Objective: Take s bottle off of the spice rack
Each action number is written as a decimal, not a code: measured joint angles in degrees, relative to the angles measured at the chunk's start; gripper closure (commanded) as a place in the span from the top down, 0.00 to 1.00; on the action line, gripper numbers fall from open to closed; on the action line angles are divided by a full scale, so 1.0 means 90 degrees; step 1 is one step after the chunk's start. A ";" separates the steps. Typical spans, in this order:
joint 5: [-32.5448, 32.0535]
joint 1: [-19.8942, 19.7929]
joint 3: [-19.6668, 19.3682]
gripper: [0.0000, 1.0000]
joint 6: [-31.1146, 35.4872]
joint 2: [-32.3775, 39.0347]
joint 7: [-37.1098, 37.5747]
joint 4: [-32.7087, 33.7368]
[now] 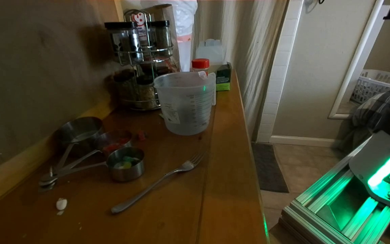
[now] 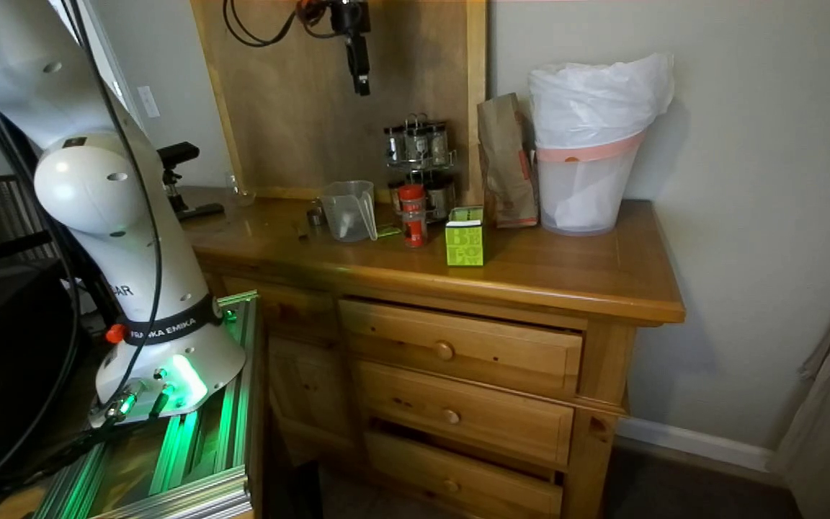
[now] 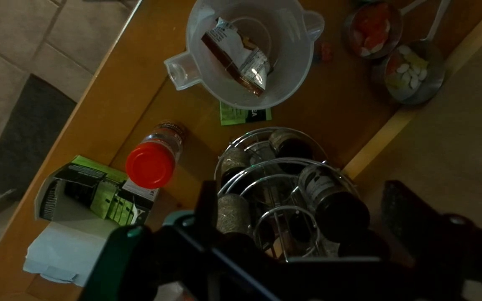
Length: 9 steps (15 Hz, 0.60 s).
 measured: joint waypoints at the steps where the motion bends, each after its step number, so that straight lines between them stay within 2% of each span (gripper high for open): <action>1: 0.0000 0.0015 -0.0016 1.00 -0.0002 0.0003 0.0000 0.0000; 5: 0.0000 0.0263 -0.0041 1.00 0.0104 0.0080 -0.0709 -0.0208; 9: 0.0013 0.0639 -0.0028 1.00 0.0728 0.0426 -0.1625 -0.0354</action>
